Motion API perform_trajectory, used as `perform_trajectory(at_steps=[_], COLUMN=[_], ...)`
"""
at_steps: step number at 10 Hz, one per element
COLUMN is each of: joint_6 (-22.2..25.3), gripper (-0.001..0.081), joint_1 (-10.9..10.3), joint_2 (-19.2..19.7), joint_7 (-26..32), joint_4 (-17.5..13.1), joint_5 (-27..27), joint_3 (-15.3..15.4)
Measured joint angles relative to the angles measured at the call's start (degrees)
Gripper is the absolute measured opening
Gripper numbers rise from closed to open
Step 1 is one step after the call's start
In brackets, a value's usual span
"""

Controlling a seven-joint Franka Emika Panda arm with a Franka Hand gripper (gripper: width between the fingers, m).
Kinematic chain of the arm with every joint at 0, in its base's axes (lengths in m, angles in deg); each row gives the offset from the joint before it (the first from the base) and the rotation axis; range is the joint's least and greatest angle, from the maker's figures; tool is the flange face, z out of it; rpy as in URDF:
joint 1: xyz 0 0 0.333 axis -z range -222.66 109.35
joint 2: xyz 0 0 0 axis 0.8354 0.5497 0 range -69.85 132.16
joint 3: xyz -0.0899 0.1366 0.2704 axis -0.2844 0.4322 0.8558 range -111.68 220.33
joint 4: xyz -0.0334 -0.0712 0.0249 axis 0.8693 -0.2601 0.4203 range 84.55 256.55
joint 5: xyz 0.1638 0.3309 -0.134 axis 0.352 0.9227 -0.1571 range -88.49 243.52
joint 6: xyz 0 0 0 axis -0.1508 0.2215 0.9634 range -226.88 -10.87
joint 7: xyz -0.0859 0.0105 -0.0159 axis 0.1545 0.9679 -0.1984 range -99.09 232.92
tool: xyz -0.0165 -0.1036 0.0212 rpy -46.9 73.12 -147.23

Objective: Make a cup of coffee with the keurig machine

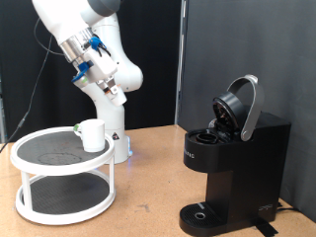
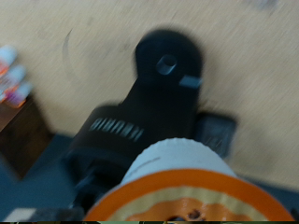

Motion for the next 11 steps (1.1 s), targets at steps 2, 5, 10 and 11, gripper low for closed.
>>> perform_trajectory(at_steps=[2, 5, 10, 11], joint_6=[2.06, 3.76, 4.13, 4.14], gripper=[0.0379, 0.0379, 0.0379, 0.0379], joint_1=[-1.93, -4.26, -5.03, -5.32], joint_2=[0.84, 3.64, 5.8, 5.97], joint_7=[-3.92, -9.76, -12.8, -14.2], joint_4=[-2.16, -5.98, -8.12, -8.57], joint_5=[7.45, 10.63, 12.99, 14.11], joint_3=[0.2, 2.28, 4.15, 4.66])
